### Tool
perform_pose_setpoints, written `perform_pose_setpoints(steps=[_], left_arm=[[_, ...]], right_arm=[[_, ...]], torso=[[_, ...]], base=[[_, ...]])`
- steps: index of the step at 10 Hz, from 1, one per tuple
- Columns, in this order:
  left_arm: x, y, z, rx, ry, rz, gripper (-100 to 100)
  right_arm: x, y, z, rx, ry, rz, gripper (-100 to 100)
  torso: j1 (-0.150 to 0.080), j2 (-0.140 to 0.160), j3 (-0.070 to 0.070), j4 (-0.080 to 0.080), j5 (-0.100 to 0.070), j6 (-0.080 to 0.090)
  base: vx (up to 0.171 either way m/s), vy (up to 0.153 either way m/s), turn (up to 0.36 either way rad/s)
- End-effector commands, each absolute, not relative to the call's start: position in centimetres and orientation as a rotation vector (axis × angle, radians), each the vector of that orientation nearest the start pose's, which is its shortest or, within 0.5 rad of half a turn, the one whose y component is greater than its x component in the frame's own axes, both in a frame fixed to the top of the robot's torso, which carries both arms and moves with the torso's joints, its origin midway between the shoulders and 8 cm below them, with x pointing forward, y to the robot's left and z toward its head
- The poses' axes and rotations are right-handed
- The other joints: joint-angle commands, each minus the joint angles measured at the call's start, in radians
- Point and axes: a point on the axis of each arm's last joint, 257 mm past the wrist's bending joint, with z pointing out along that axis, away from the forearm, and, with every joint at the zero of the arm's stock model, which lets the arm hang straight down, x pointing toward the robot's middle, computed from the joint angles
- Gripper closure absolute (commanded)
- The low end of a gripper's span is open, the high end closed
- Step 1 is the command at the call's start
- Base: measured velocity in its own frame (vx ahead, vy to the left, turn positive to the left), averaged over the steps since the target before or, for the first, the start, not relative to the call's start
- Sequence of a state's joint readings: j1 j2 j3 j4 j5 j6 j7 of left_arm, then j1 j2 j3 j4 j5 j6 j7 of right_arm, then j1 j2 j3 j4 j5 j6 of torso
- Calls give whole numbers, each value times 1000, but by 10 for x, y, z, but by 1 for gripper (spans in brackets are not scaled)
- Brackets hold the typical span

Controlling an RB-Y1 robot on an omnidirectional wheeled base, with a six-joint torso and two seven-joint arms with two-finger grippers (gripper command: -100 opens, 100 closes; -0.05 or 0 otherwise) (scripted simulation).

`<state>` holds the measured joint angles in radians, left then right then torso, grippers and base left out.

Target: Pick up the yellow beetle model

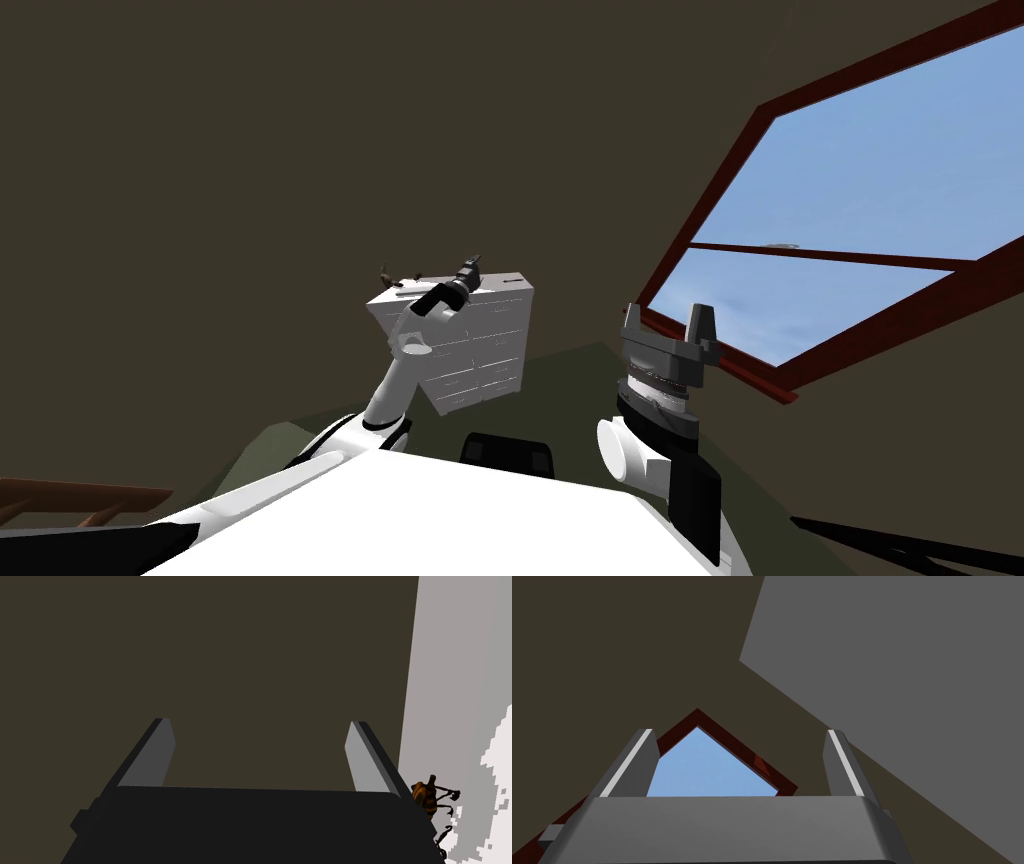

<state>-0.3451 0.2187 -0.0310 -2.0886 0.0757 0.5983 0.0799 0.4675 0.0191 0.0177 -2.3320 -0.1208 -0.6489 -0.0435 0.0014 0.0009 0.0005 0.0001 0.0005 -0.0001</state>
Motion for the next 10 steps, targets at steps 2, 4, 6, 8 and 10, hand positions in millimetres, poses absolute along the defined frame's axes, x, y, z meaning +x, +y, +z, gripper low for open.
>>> perform_pose_setpoints(steps=[2,4,6,8,10], left_arm=[[565,167,58,-916,1224,-1351,-100],[575,159,62,-938,1262,-1355,-100],[584,153,60,-968,1303,-1353,-100],[585,151,58,-985,1326,-1336,-100],[594,144,59,-1015,1374,-1327,-100]], right_arm=[[303,-284,81,572,343,1487,0],[303,-284,81,572,343,1487,0],[303,-284,81,572,343,1487,0],[303,-284,81,572,343,1487,0],[303,-284,81,572,343,1487,0]], torso=[[0,0,0,0,0,0],[0,0,0,0,0,0],[0,0,0,0,0,0],[0,0,0,0,0,0],[0,0,0,0,0,0]], base=[[-17,28,-7],[-23,35,-14],[-10,27,-11],[-13,28,-11],[-12,34,-24]])
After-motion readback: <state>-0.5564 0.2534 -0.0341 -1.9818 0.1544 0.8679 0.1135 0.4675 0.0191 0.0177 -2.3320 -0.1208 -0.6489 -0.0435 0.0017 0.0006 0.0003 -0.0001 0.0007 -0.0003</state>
